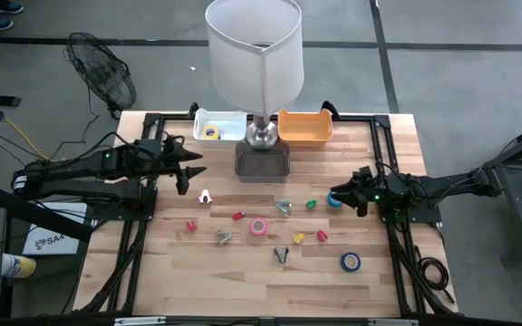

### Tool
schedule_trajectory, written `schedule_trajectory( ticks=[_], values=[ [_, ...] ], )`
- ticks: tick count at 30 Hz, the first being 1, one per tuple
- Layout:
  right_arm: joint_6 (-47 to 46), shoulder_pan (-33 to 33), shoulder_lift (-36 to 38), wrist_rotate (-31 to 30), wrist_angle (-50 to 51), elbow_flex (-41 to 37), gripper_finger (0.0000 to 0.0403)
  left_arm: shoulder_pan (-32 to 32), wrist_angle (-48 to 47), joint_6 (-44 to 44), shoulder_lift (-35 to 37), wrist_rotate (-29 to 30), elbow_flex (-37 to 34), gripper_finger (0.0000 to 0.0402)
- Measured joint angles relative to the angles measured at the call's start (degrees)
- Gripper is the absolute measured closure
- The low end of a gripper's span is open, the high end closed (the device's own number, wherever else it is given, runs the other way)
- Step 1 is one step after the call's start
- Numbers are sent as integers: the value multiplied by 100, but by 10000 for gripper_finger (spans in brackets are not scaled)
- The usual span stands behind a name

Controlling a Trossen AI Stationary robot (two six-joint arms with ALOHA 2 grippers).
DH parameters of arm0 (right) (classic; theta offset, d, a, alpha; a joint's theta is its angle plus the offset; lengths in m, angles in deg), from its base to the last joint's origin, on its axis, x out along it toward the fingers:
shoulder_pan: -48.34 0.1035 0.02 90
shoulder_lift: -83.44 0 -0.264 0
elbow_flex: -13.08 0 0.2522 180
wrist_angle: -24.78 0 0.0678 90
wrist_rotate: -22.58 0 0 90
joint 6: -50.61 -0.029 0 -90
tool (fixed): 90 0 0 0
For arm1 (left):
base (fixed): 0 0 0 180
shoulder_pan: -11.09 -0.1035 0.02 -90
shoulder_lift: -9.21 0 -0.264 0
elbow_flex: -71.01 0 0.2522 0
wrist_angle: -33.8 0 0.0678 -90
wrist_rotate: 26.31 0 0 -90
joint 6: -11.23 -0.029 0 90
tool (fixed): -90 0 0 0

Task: Pick and place Stapler, Stapler remover, tape
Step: Put the light blue tape into the white bin

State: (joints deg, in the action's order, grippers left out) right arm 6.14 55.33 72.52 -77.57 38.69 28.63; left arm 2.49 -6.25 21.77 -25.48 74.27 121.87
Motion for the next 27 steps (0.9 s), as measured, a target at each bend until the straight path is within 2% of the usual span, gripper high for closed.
schedule_trajectory(
  ticks=[5,10,15,22,27],
  values=[
    [-23,1,-48,-21,640,323,222,0,-6,-21,4,0,-4,199],
    [373,0,-380,-353,2412,1241,222,0,-3,-125,2,-1,-4,199],
    [415,0,-962,-209,3724,1997,222,0,-4,-210,2,-2,-4,199],
    [796,0,-1980,327,3896,2469,222,0,-111,-343,2,-89,-4,199],
    [992,0,-2970,308,4091,2717,222,0,-106,-474,0,-250,-4,199]
  ],
)
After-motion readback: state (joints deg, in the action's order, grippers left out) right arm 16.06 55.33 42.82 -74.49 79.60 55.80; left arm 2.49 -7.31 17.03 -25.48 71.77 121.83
